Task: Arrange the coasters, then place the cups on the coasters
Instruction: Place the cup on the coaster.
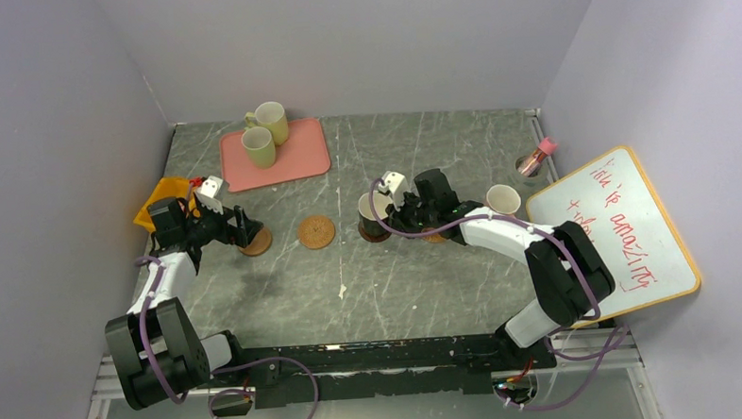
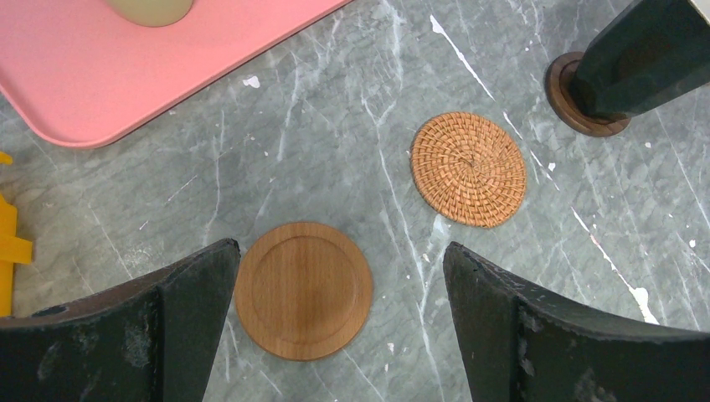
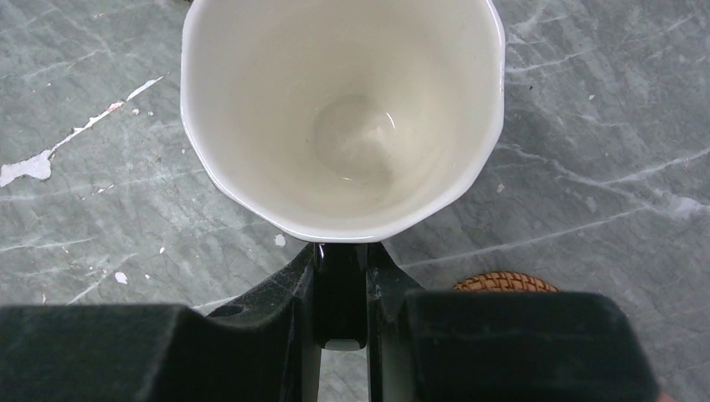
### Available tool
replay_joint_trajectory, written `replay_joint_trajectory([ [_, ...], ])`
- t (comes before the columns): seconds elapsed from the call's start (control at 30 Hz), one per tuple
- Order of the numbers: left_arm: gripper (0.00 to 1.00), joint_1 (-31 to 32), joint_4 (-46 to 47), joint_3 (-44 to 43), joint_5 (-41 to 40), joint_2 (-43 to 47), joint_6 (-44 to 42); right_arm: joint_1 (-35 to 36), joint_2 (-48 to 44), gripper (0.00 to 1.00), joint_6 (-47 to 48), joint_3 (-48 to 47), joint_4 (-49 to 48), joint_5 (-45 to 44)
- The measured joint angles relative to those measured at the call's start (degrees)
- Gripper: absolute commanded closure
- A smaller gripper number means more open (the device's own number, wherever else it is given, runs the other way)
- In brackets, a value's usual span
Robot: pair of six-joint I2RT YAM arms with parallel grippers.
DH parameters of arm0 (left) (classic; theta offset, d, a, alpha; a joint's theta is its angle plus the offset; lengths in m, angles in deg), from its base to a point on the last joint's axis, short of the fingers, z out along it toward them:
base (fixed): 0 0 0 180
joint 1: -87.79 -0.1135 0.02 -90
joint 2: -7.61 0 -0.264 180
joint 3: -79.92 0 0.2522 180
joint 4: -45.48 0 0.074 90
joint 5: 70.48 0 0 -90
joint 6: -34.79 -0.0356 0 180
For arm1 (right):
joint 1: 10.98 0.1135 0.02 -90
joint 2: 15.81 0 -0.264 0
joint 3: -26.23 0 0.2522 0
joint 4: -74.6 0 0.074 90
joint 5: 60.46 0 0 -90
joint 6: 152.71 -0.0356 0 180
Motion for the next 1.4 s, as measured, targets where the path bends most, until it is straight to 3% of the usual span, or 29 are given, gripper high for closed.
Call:
replay_joint_trajectory([
  [0.37,0.04,0.0,0.0,0.0,0.0,0.0,-0.2,0.0,0.0,0.71,0.8,-0.5,-1.2,-0.2],
  [1.4,0.04,0.0,-0.2,0.0,0.5,0.0,-0.2,0.0,0.0,0.73,1.7,-0.8,-1.3,-0.2],
])
